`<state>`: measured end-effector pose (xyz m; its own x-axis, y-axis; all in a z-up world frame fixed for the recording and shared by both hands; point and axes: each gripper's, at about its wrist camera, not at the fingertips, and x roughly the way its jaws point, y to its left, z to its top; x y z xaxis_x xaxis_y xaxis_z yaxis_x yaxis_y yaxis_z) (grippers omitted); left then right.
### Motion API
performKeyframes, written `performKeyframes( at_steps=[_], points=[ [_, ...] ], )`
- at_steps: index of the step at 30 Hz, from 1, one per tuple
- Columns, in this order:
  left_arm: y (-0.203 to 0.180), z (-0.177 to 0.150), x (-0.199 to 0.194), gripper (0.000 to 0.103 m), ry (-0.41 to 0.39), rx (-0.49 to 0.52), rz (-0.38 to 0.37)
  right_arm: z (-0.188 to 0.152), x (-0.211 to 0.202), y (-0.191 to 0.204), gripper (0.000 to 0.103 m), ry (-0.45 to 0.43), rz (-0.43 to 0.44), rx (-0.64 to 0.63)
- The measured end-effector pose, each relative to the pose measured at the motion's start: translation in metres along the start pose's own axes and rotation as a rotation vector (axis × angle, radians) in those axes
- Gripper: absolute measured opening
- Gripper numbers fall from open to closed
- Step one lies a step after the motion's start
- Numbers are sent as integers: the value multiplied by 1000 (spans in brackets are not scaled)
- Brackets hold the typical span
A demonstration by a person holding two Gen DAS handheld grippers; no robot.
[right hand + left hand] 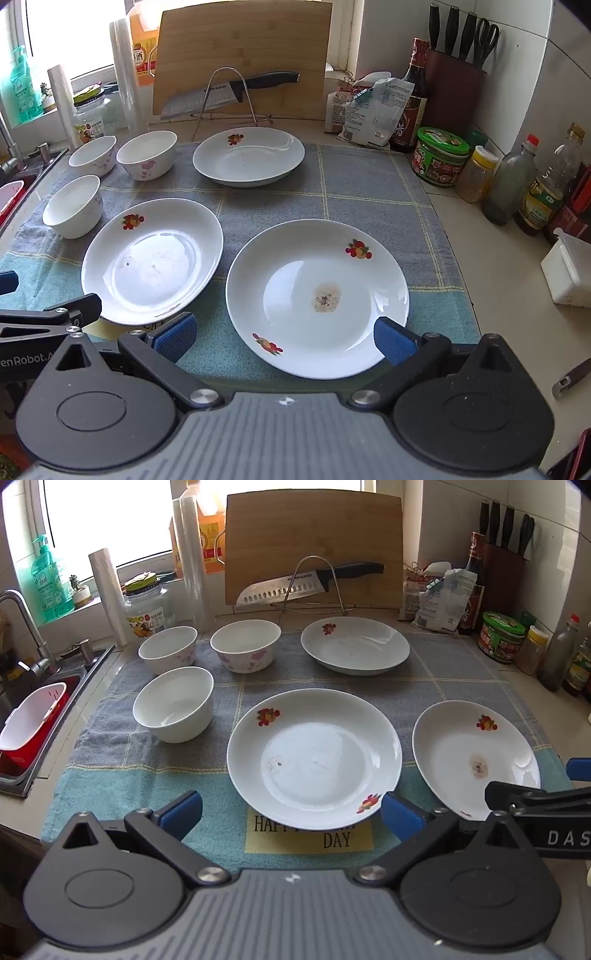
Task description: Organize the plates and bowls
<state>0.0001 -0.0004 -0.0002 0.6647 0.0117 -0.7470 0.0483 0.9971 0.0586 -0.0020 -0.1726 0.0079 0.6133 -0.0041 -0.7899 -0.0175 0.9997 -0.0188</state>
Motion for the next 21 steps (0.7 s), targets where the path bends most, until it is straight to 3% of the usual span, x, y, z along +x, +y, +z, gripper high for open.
performKeyframes(
  at_steps=[21],
  points=[
    [2,1,-3,102,5,-19,-11,1,-4,0,103,-1,0,4]
  ],
)
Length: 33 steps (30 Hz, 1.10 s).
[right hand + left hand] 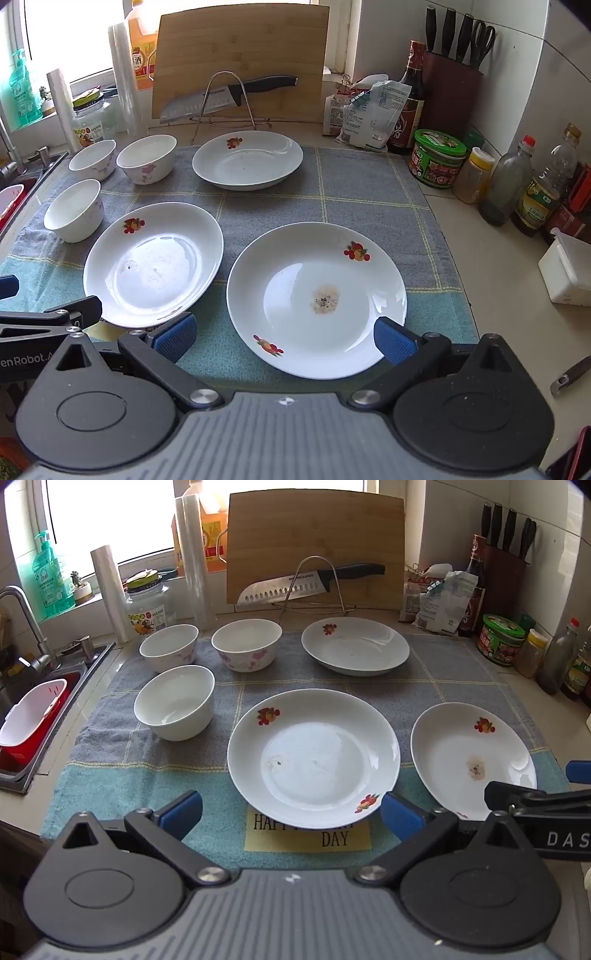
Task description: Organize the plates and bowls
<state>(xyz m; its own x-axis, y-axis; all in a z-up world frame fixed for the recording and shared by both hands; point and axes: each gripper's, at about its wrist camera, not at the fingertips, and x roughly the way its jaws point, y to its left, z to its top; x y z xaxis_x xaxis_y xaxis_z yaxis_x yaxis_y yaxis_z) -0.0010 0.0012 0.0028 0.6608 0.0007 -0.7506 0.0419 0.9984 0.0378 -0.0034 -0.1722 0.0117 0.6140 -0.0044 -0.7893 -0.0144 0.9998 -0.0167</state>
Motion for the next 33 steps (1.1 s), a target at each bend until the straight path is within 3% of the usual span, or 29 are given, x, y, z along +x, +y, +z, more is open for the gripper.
performKeyframes(
  at_steps=[33],
  points=[
    [0,2,-4,102,0,-8,6,0,-6,0,103,-14,-6,-2]
  ],
)
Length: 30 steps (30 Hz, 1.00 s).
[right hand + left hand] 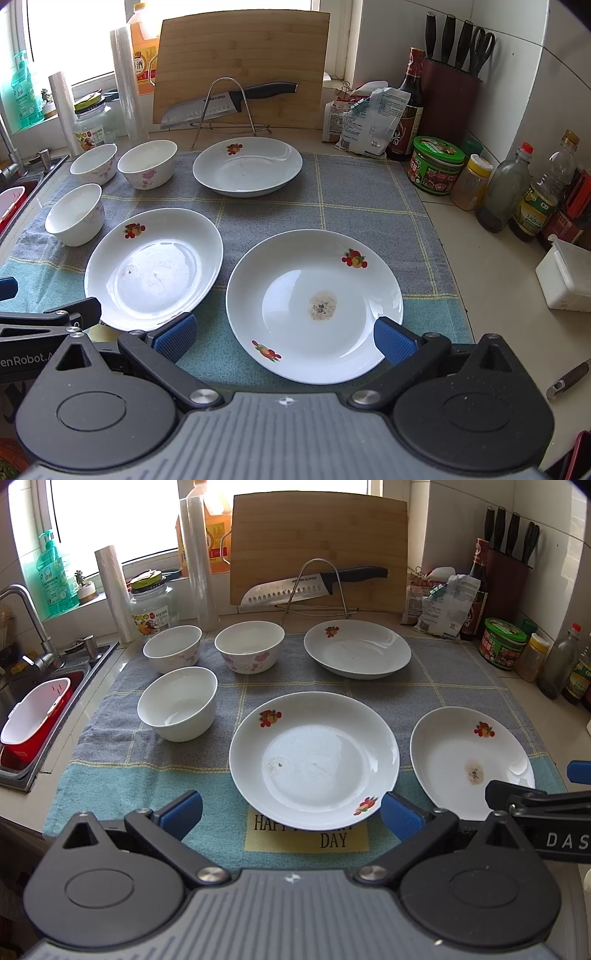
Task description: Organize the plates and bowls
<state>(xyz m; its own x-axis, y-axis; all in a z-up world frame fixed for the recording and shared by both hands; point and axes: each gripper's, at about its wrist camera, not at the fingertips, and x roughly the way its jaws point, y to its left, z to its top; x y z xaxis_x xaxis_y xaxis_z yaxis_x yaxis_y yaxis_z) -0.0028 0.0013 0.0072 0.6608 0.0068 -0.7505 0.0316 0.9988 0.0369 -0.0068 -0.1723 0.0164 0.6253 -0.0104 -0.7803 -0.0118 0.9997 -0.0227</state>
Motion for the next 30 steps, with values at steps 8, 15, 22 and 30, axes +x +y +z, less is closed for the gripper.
performKeyframes(
  at_steps=[8,15,22,30],
  points=[
    [0,0,0,102,-1,-1,-1,0,-1,1,103,-2,-1,1],
    [1,1,1,102,-1,0,0,0,-1,1,103,-4,-2,0],
    [1,1,1,102,-1,0,0,0,-1,1,103,-5,-2,0],
    [1,2,3,102,0,2,-7,1,0,1,103,-7,-3,-1]
  ],
)
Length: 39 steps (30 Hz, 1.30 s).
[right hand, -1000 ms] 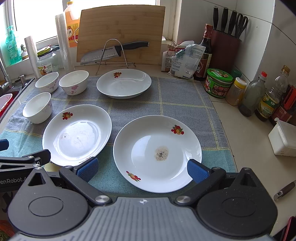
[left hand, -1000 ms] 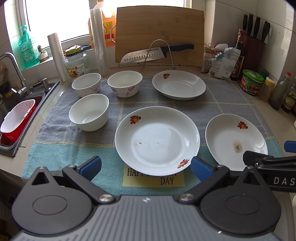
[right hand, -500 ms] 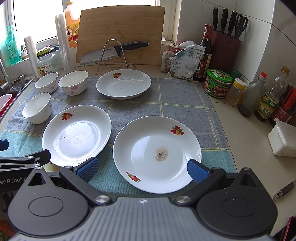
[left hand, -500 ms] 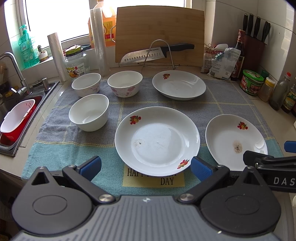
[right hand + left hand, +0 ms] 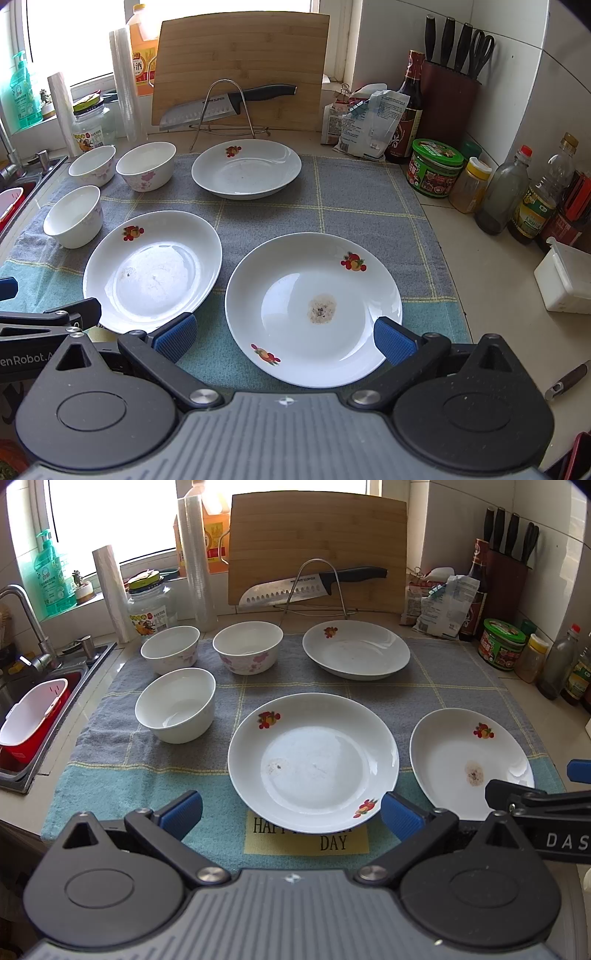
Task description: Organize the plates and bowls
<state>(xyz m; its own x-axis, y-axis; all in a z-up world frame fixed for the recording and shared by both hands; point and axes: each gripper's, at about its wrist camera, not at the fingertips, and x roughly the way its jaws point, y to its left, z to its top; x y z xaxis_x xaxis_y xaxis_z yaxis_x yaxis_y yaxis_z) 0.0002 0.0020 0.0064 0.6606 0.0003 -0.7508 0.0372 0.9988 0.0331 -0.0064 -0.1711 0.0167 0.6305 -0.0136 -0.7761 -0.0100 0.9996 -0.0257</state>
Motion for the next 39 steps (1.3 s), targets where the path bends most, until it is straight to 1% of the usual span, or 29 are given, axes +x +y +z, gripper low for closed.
performKeyframes(
  at_steps=[13,20,25,30,33,39],
  points=[
    [-2,0,3,102,2,2,-17,-1,1,-2,103,-27,28,-14],
    [-1,0,2,102,-19,3,-46,-6,-3,-5,103,-82,80,-42],
    [-2,0,2,102,-39,12,-57,-9,-6,-10,103,-130,97,-77],
    [-2,-3,5,102,-50,13,-68,-19,-2,-20,103,-154,117,-111],
    [-3,-5,7,102,-50,16,-81,-26,4,-26,103,-148,123,-126],
    [-8,-9,10,102,-44,31,-102,-43,20,-38,103,-98,116,-130]
  ],
)
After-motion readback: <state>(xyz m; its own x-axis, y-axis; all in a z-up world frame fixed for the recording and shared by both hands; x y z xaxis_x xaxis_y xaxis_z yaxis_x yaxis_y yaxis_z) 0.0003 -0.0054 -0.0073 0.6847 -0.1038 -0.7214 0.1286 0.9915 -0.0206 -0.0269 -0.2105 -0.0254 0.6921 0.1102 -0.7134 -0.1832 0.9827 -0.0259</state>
